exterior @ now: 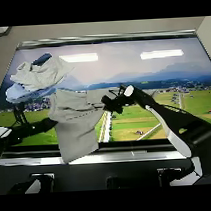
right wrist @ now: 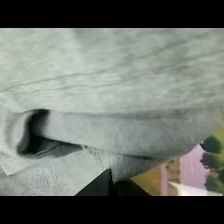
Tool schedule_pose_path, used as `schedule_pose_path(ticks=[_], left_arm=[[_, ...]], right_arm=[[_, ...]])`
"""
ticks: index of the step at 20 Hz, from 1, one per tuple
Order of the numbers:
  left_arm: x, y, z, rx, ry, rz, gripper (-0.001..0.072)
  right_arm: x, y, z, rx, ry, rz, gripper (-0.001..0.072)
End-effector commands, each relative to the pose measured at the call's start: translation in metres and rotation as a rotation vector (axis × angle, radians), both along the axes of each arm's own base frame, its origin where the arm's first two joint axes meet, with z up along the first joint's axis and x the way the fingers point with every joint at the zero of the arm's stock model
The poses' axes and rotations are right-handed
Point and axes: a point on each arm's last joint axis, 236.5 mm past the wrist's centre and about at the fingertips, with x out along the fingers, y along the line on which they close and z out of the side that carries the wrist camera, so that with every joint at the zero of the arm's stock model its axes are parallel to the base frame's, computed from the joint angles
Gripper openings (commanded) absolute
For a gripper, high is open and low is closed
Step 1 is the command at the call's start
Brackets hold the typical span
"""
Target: Fold the shirts.
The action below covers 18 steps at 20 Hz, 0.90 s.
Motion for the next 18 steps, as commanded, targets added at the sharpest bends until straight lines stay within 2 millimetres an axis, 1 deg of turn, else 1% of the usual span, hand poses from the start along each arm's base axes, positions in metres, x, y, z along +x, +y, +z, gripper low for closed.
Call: schedule_pose_path(ticks=[1, 2, 3, 4, 5, 6, 7, 8, 9, 10, 11, 12, 13, 14, 15, 16, 17, 18], left_arm=[[0.042, 0.009, 0.114, 0.074, -0.306, -0.012, 0.0030], [0.051, 0.013, 0.180, 0.112, -0.470, 0.010, 0.0030], [0.050, 0.016, 0.251, 0.149, -0.640, 0.033, 0.0030], [0.035, 0.018, 0.331, 0.192, -0.833, 0.066, 0.0030], [0.008, 0.019, 0.408, 0.229, -1.026, 0.108, 0.0030], [-0.023, 0.019, 0.469, 0.255, -1.186, 0.151, 0.0030], [-0.056, 0.017, 0.517, 0.243, -1.311, 0.196, 0.0030], [-0.082, 0.013, 0.544, 0.213, -1.376, 0.211, 0.0030], [-0.102, 0.005, 0.556, 0.194, -1.406, 0.200, 0.0030], [-0.113, -0.002, 0.558, 0.198, -1.413, 0.179, 0.0030], [-0.117, -0.007, 0.554, 0.204, -1.402, 0.156, 0.0030], [-0.117, -0.009, 0.549, 0.220, -1.386, 0.140, 0.0030], [-0.115, -0.010, 0.545, 0.230, -1.373, 0.130, 0.0030], [-0.112, -0.009, 0.543, 0.238, -1.366, 0.132, 0.0030], [-0.106, -0.005, 0.538, 0.257, -1.350, 0.134, 0.0030], [-0.095, -0.002, 0.528, 0.281, -1.313, 0.129, 0.0030], [-0.078, 0.002, 0.508, 0.303, -1.242, 0.118, 0.0030], [-0.059, 0.006, 0.480, 0.315, -1.150, 0.102, 0.0030]], right_arm=[[0.016, -0.025, 0.095, -0.059, -0.298, 0.205, 0.0042], [0.023, -0.034, 0.150, -0.067, -0.448, 0.249, 0.0042], [0.024, -0.045, 0.219, -0.063, -0.620, 0.268, 0.0042], [0.019, -0.056, 0.287, -0.053, -0.774, 0.248, 0.0042], [0.005, -0.067, 0.354, -0.041, -0.927, 0.216, 0.0042], [-0.020, -0.076, 0.417, -0.026, -1.081, 0.194, 0.0042], [-0.050, -0.084, 0.465, -0.005, -1.193, 0.174, 0.0042], [-0.079, -0.089, 0.497, 0.040, -1.244, 0.147, 0.0042], [-0.103, -0.091, 0.514, 0.094, -1.250, 0.128, 0.0043], [-0.121, -0.093, 0.522, 0.131, -1.234, 0.114, 0.0043], [-0.135, -0.095, 0.526, 0.157, -1.207, 0.098, 0.0043], [-0.144, -0.097, 0.527, 0.174, -1.181, 0.090, 0.0043], [-0.150, -0.098, 0.525, 0.182, -1.154, 0.085, 0.0043], [-0.151, -0.098, 0.519, 0.173, -1.125, 0.088, 0.0043], [-0.146, -0.102, 0.505, 0.129, -1.082, 0.089, 0.0044], [-0.136, -0.107, 0.486, 0.076, -1.017, 0.079, 0.0044], [-0.124, -0.111, 0.458, 0.012, -0.924, 0.080, 0.0044], [-0.111, -0.113, 0.426, -0.054, -0.833, 0.105, 0.0045]])
